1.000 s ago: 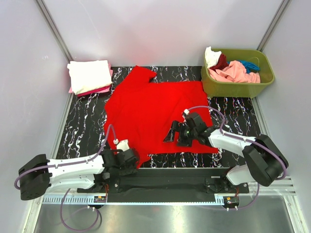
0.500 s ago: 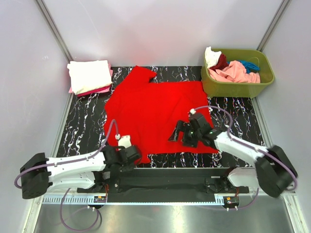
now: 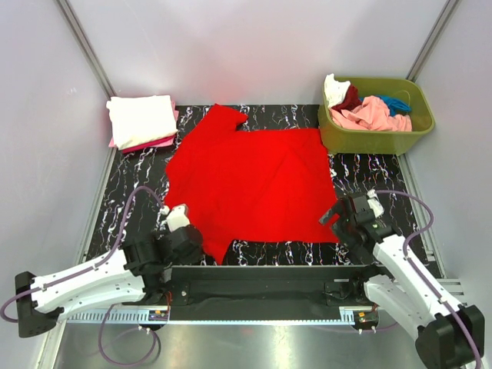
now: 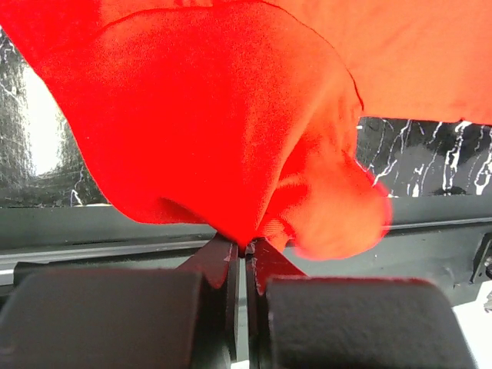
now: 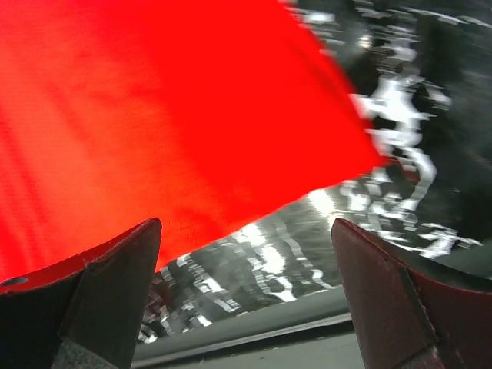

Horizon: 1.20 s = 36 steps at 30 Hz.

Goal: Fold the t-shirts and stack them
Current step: Fold the tshirt

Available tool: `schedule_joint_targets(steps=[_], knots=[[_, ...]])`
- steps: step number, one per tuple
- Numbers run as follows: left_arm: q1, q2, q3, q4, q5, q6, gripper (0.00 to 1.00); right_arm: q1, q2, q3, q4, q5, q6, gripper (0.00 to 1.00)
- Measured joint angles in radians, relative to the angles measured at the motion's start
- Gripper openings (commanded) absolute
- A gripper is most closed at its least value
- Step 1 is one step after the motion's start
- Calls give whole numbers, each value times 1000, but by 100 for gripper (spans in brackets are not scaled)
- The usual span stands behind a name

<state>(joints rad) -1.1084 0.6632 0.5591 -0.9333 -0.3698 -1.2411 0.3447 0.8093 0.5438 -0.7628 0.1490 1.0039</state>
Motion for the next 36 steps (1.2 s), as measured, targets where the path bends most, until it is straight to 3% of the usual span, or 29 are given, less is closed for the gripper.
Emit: schedule_joint_targets(steps=[2, 6, 14, 15, 16, 20, 25, 28, 36], knots=[[1, -13, 0, -3, 3, -2, 0, -35, 8, -17, -15, -1, 3, 97], [3, -49, 13, -10, 7, -6, 0, -107, 107, -21, 1, -6, -2, 83], [10, -91, 42, -25, 10, -10, 0, -204, 259, -30, 81, -46, -12, 70], [11, -101, 42, -28, 10, -10, 0, -207, 280, -30, 92, -53, -15, 66], [11, -109, 42, -32, 10, -11, 0, -210, 296, -27, 97, -61, -21, 49], [18, -124, 42, -48, 10, -14, 0, -219, 347, -21, 139, -93, -35, 20], [21, -140, 41, -69, 10, -17, 0, -221, 362, -20, 169, -116, -46, 3], [23, -153, 42, -84, 9, -18, 0, -221, 327, -26, 159, -117, -55, 0], [45, -85, 143, -135, 14, 43, 0, -221, 54, -16, 37, -141, -69, 0]])
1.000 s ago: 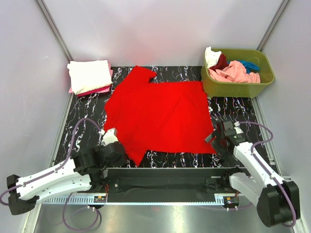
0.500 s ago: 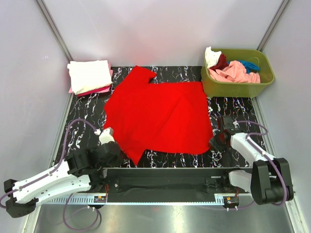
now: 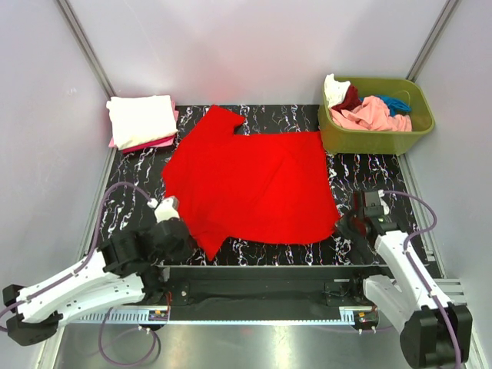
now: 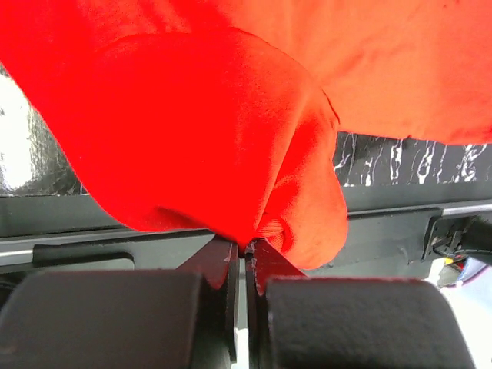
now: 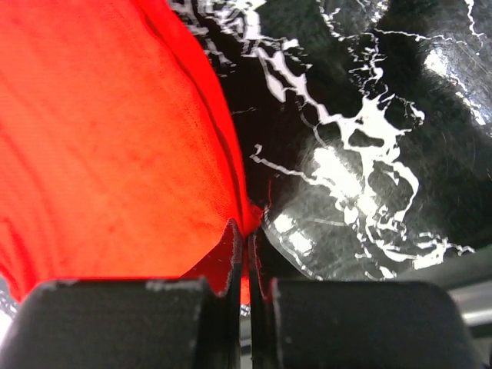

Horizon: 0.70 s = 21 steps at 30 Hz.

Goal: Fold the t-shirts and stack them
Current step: Fold the tshirt

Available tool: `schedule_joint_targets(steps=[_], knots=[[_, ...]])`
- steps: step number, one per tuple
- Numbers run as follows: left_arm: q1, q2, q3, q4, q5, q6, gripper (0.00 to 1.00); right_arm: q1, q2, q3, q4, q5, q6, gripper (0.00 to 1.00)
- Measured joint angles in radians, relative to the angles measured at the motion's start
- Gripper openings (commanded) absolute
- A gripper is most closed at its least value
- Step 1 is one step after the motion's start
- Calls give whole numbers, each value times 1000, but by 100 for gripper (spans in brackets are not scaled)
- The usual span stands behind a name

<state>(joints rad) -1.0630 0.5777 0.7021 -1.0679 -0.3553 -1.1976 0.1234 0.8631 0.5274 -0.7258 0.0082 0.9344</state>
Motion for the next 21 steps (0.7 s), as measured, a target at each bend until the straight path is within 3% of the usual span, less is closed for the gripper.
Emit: schedule_joint_targets(steps=[5, 13, 21], knots=[[149, 183, 75, 41, 109, 172, 0, 0, 32, 94, -55, -12, -23, 0], [470, 478, 151, 95, 386, 507, 0, -1, 288, 295, -36, -20, -85, 0], [684, 754, 369, 110, 510, 747, 0, -1, 538, 449, 43, -21, -130, 0]])
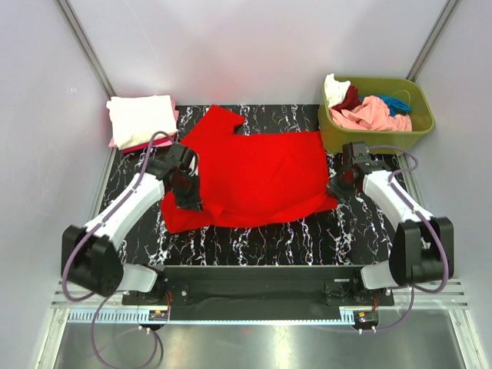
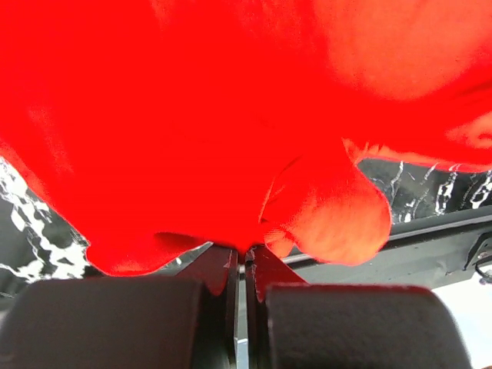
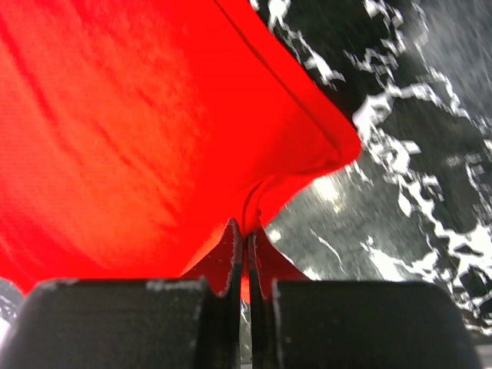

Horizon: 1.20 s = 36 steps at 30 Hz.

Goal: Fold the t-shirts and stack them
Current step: Fold the tshirt

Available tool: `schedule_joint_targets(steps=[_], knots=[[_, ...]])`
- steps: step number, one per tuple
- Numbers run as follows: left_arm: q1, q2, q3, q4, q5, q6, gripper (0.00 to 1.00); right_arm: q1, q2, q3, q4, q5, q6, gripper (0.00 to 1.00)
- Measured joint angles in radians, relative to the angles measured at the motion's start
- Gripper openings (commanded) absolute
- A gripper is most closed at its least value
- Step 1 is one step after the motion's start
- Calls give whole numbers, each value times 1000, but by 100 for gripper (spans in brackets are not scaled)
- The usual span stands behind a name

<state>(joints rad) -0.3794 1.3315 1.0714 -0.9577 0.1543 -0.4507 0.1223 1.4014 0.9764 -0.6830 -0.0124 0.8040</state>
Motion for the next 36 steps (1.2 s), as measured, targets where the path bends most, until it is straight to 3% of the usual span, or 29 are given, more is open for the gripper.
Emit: schedule_joint_targets(steps=[10, 21, 24, 25, 27, 29, 31, 35, 36], knots=[[81, 264, 219, -23, 38, 150, 0, -12, 225, 142, 44, -1, -24, 0], [143, 372, 303, -55, 29, 226, 0, -55, 309, 180, 59, -9, -31, 0], [158, 397, 311, -59, 24, 237, 0, -67, 327, 180, 70, -25, -32, 14], [160, 408, 314, -60, 22, 238, 0, -70, 335, 180, 74, -34, -33, 31], [167, 433, 320, -61, 16, 241, 4, -74, 361, 183, 80, -43, -38, 47], [176, 463, 338, -69, 8, 241, 25, -77, 393, 196, 80, -59, -48, 64], [190, 506, 382, -82, 5, 236, 33, -84, 426, 223, 77, -63, -53, 67], [244, 569, 502, -90, 4, 209, 59, -113, 467, 325, 49, -68, -62, 79], [257, 570, 527, -90, 2, 200, 60, -119, 466, 344, 46, -69, -64, 81]])
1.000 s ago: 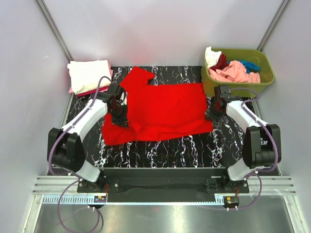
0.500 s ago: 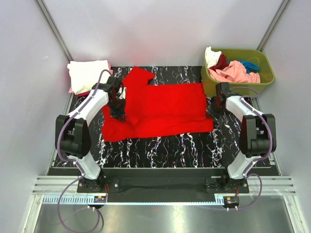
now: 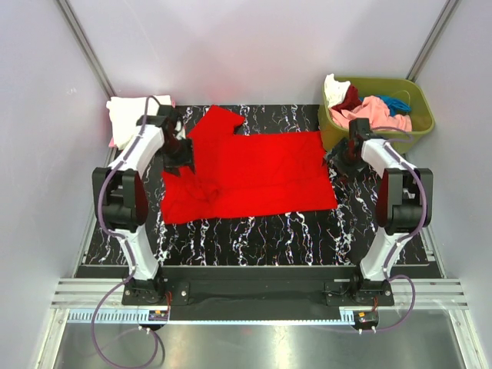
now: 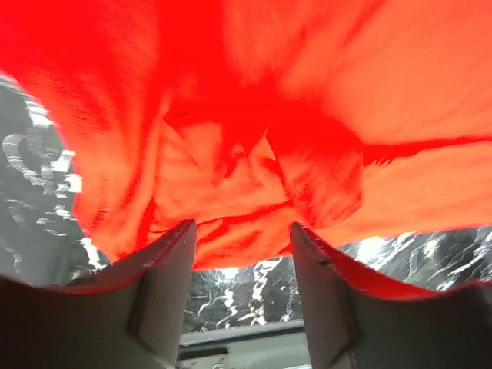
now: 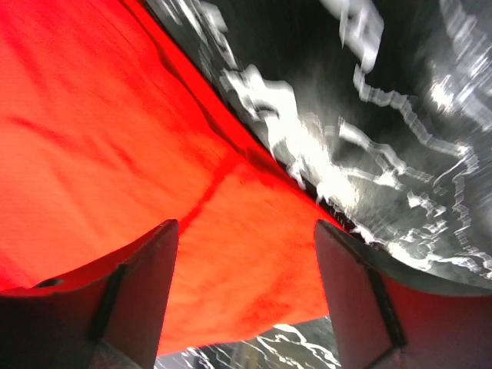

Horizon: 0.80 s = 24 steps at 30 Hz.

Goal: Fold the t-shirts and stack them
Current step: Fold the tshirt

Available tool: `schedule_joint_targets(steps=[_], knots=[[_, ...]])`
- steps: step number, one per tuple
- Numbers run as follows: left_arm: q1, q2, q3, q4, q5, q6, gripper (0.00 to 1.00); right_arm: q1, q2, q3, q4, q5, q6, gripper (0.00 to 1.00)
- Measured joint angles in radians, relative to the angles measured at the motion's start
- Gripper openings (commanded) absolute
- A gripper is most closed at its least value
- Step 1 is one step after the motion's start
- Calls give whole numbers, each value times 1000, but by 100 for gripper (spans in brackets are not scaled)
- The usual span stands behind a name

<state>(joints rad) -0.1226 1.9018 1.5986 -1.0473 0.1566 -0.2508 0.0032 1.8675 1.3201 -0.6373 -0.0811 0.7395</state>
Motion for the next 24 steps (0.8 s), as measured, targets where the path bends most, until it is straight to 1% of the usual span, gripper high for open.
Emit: schedule_joint_targets(steps=[3, 6, 8, 9, 10, 11, 12, 14, 16, 17, 20, 24], knots=[[29, -24, 58, 10, -21, -29, 61, -29, -29, 51, -14, 18, -13, 84], [31, -110, 27, 39, -43, -53, 59, -48, -113, 40, -27, 38, -28, 85], [27, -216, -61, 80, -48, -73, 56, -49, -199, -7, -10, 28, -34, 82], [25, -274, -123, 96, -45, -84, 49, -47, -249, -45, -3, 11, -37, 79], [23, -338, -196, 120, -39, -98, 45, -44, -300, -94, 17, -10, -39, 78], [20, -397, -270, 137, -28, -108, 39, -39, -345, -143, 33, -34, -41, 77], [18, -436, -320, 139, -22, -114, 39, -30, -376, -185, 44, -57, -43, 76], [5, -508, -441, 177, -4, -141, 38, 15, -404, -249, 70, -79, -48, 73], [-14, -537, -536, 204, 5, -165, 36, 93, -399, -295, 98, -116, -52, 68], [-27, -537, -567, 214, 6, -176, 36, 133, -393, -315, 122, -137, -53, 67], [-78, -518, -612, 248, 10, -204, 35, 243, -373, -358, 210, -204, -45, 66], [-132, -474, -615, 317, 14, -232, 34, 349, -325, -375, 332, -258, -30, 66]])
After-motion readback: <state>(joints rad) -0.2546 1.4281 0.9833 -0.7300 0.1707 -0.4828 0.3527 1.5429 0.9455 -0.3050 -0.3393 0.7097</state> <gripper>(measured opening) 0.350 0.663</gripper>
